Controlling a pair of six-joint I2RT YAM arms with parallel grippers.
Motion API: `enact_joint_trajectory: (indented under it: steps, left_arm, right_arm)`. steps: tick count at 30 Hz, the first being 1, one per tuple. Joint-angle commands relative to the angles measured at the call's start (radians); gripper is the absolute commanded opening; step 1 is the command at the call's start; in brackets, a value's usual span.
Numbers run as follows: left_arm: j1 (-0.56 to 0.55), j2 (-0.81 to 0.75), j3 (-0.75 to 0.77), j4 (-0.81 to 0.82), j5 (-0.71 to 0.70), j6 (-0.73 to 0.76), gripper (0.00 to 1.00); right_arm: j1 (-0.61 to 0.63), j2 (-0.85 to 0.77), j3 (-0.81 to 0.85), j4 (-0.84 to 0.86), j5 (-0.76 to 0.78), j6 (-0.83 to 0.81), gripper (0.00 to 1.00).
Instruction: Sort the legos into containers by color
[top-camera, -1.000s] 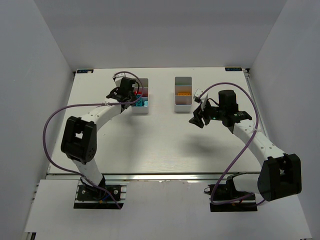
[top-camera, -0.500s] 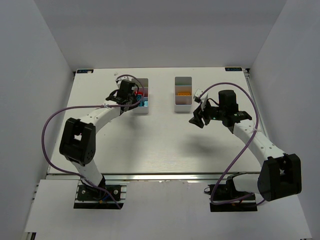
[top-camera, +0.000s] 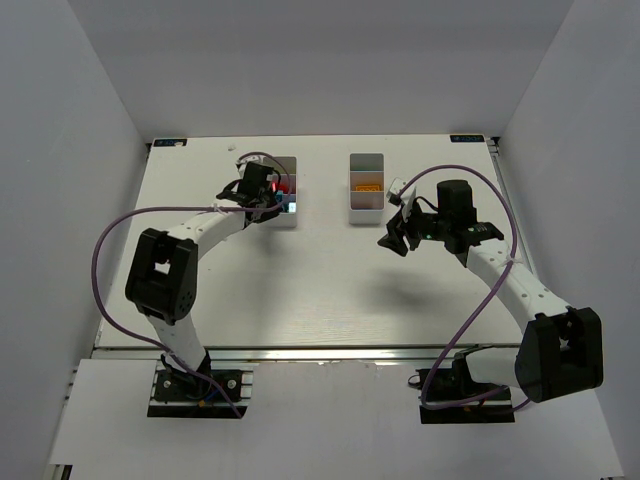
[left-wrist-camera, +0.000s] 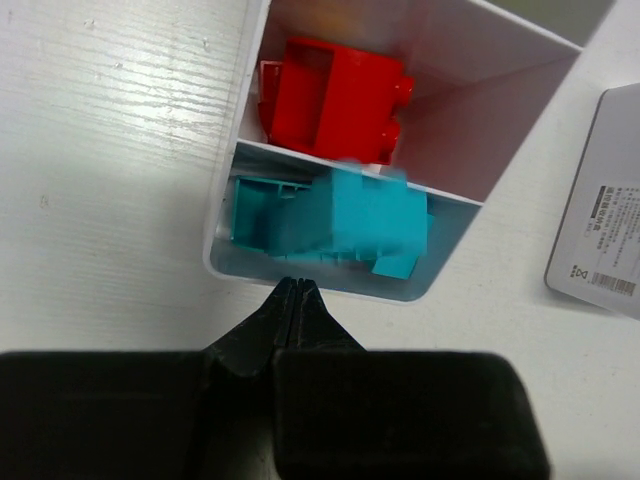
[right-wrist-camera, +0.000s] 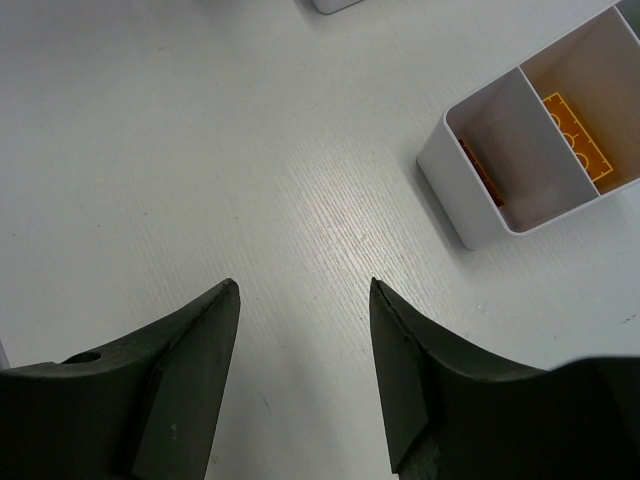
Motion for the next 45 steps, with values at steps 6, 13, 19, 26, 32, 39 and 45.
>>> enact_joint_trajectory:
  steps: [6,13,19,26,32,39,45]
  left_arm:
    - [0.000,0.002,0.051,0.023,-0.011,0.003,0.05]
    - [0.000,-0.041,0.042,0.020,0.012,-0.009,0.10]
    - [0.000,-0.260,-0.113,0.050,0.070,-0.014,0.53]
    - [0.000,-0.582,-0.304,0.030,0.006,-0.032,0.95]
    - [0.002,-0.774,-0.427,0.010,-0.102,-0.081,0.98]
    - [0.004,-0.834,-0.505,0.037,-0.149,-0.109,0.98]
    - [0.004,-0.799,-0.504,0.060,-0.155,-0.098,0.98]
  right_arm:
    - [-0.009,-0.003,-0.011,0.021,-0.009,0.004,0.60]
    - [-0.014,-0.010,-0.007,0.012,0.000,0.010,0.61]
    - [-0.092,0.004,0.041,-0.019,0.040,0.135,0.71]
    - [-0.270,0.142,0.185,-0.178,0.242,0.486,0.89]
    - [-0.405,0.265,0.276,-0.296,0.683,0.571,0.89]
    - [-0.509,0.435,0.362,-0.315,0.848,0.635,0.89]
    - [-0.526,0.581,0.476,-0.266,0.902,0.671,0.89]
